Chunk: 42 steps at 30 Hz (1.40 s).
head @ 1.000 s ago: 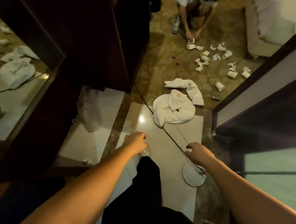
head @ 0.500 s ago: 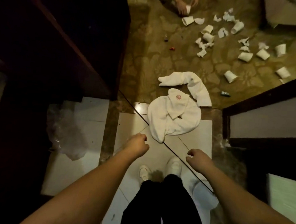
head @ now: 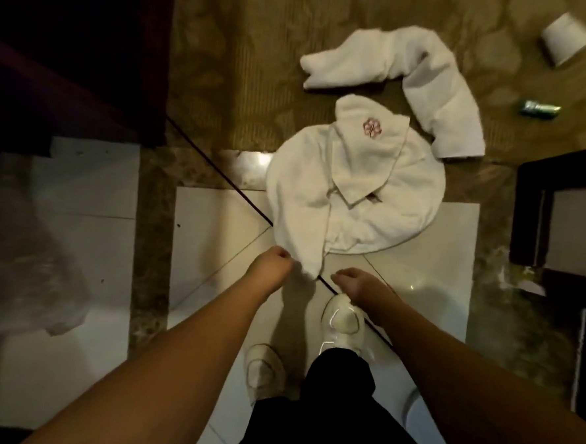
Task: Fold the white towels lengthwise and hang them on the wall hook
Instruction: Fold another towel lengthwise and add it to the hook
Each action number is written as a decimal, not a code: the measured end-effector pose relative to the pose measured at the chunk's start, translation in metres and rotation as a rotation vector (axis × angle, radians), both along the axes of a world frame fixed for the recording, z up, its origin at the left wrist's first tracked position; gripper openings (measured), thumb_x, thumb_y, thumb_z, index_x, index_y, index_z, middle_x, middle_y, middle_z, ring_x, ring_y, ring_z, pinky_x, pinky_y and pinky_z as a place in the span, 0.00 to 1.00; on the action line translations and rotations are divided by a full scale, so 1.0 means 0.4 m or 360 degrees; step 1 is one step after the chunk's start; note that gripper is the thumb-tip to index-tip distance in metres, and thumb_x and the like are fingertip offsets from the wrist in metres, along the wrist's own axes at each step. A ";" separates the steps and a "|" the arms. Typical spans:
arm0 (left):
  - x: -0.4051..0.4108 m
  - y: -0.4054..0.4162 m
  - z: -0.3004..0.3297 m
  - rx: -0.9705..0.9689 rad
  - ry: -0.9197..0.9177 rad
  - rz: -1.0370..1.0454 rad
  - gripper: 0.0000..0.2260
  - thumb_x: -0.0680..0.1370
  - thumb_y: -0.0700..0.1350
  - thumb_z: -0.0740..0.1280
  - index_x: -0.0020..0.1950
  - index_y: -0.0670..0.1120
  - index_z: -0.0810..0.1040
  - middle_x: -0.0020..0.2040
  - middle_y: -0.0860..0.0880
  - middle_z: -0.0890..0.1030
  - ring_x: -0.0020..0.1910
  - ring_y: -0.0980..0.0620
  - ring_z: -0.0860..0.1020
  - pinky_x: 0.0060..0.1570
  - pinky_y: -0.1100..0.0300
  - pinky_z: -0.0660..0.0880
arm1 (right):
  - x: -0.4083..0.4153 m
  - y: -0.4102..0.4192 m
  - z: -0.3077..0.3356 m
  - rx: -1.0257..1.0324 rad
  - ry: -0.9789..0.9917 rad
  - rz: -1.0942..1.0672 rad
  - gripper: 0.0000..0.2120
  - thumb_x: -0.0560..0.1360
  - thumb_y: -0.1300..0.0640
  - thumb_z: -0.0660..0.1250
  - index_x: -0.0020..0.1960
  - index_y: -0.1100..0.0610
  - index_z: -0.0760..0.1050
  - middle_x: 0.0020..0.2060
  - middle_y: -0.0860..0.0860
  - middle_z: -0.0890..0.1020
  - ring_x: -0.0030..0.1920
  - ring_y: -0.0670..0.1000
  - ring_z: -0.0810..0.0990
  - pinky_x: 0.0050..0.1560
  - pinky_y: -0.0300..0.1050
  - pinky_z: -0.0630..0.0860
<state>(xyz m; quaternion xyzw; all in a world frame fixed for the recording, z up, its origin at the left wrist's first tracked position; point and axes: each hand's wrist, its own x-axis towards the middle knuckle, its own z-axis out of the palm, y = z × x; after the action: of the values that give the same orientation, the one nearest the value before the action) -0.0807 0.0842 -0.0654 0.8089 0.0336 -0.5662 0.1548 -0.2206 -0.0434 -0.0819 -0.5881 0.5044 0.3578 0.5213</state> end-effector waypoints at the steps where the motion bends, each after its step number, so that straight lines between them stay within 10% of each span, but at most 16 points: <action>1: -0.009 -0.010 -0.048 -0.0011 0.0031 0.0068 0.17 0.80 0.47 0.64 0.69 0.46 0.73 0.66 0.43 0.77 0.61 0.42 0.76 0.55 0.56 0.73 | 0.006 0.002 -0.050 0.0052 -0.0018 -0.0078 0.15 0.81 0.51 0.65 0.64 0.56 0.77 0.62 0.57 0.79 0.61 0.56 0.76 0.60 0.53 0.75; 10: -0.034 -0.036 -0.273 -0.0194 0.0352 0.0587 0.20 0.80 0.45 0.67 0.71 0.47 0.71 0.64 0.46 0.78 0.60 0.45 0.76 0.56 0.53 0.76 | 0.120 0.027 -0.264 0.0655 -0.0025 -0.1164 0.34 0.80 0.32 0.49 0.73 0.55 0.69 0.68 0.51 0.76 0.69 0.51 0.71 0.57 0.49 0.66; 15: -0.040 -0.030 -0.227 -0.0359 0.0152 0.0606 0.12 0.78 0.43 0.71 0.61 0.47 0.76 0.53 0.46 0.83 0.53 0.46 0.81 0.54 0.52 0.79 | 0.116 0.031 -0.188 0.0765 -0.0181 -0.1225 0.36 0.81 0.33 0.42 0.68 0.56 0.74 0.45 0.49 0.81 0.45 0.46 0.76 0.43 0.43 0.65; 24: -0.008 0.002 0.098 -0.0615 0.0318 0.1077 0.13 0.82 0.38 0.62 0.67 0.43 0.76 0.54 0.45 0.84 0.53 0.46 0.82 0.55 0.50 0.79 | 0.052 0.024 0.150 0.0002 -0.0430 -0.0561 0.08 0.81 0.54 0.65 0.58 0.52 0.78 0.59 0.51 0.81 0.60 0.51 0.78 0.62 0.46 0.74; 32: 0.014 -0.014 0.517 -0.0744 0.0469 0.1444 0.13 0.83 0.39 0.60 0.68 0.42 0.73 0.52 0.43 0.82 0.49 0.44 0.80 0.50 0.49 0.78 | 0.023 0.058 0.515 0.0737 -0.0402 -0.1088 0.26 0.77 0.33 0.59 0.68 0.46 0.74 0.59 0.52 0.83 0.57 0.56 0.81 0.43 0.49 0.80; 38: 0.016 -0.006 0.821 -0.0805 0.0429 0.1667 0.14 0.84 0.40 0.61 0.70 0.41 0.70 0.56 0.38 0.79 0.48 0.41 0.79 0.52 0.43 0.75 | 0.021 0.130 0.813 0.0273 -0.0780 -0.0669 0.37 0.62 0.42 0.79 0.67 0.37 0.67 0.65 0.47 0.77 0.63 0.51 0.79 0.63 0.52 0.77; 42: 0.001 0.018 1.021 -0.0792 0.0377 0.1674 0.17 0.84 0.41 0.62 0.72 0.39 0.70 0.56 0.38 0.79 0.45 0.42 0.80 0.39 0.47 0.76 | 0.004 0.149 1.024 -0.0322 -0.0832 -0.0394 0.17 0.75 0.55 0.70 0.60 0.41 0.77 0.56 0.47 0.82 0.58 0.51 0.80 0.64 0.52 0.75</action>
<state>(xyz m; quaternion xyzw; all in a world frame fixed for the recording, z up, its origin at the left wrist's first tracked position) -0.0802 0.0913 0.3428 0.5543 0.3132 -0.4906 0.5949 -0.2191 0.0161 0.3277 -0.6433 0.4539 0.0761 0.6119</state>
